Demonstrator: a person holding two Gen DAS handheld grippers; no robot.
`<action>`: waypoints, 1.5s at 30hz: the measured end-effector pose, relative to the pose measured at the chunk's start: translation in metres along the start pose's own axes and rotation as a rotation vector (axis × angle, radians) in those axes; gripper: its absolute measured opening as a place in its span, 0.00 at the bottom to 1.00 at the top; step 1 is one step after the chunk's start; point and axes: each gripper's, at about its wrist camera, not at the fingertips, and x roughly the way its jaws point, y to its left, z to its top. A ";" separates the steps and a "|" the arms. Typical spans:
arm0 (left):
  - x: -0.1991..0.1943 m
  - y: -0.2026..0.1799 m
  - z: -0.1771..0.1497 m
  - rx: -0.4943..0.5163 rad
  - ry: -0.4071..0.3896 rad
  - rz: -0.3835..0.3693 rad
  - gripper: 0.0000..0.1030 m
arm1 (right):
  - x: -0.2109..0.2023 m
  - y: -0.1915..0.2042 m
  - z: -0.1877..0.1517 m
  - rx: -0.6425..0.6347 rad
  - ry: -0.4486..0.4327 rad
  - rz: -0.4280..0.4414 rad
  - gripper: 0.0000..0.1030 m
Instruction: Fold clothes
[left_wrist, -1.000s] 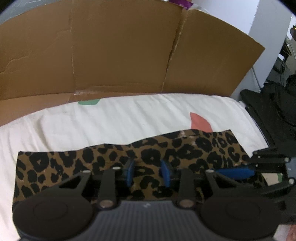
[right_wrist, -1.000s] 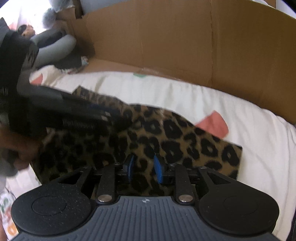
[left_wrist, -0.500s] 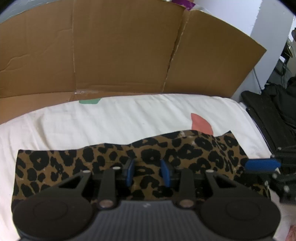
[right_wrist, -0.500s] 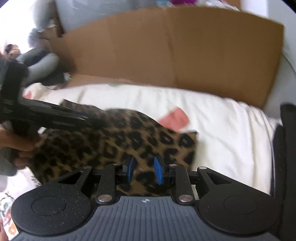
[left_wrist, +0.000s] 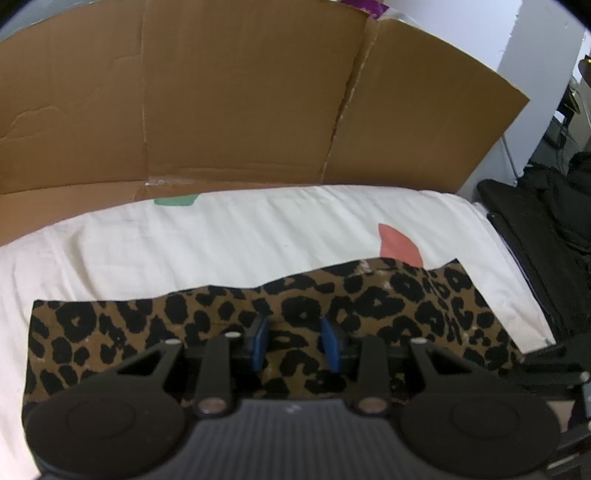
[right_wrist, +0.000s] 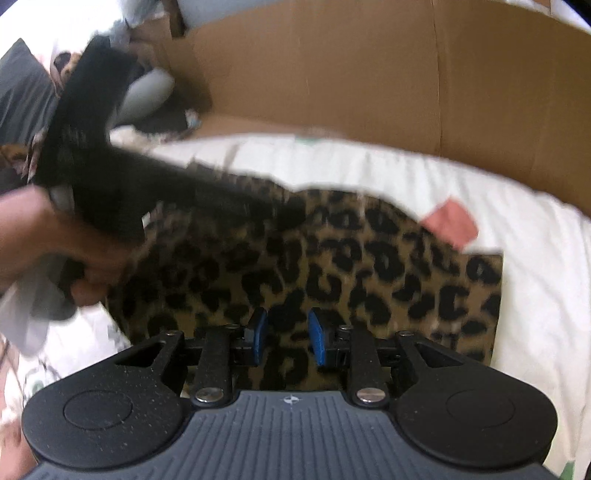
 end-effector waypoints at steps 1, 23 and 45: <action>0.000 0.000 0.000 0.001 -0.001 -0.001 0.34 | 0.000 -0.002 -0.004 -0.013 0.007 0.003 0.30; 0.001 0.001 0.000 0.008 -0.004 0.002 0.34 | -0.053 -0.016 -0.054 -0.030 -0.004 -0.089 0.29; -0.061 -0.040 -0.004 0.055 -0.057 0.006 0.31 | -0.042 -0.023 -0.053 -0.010 -0.041 -0.047 0.28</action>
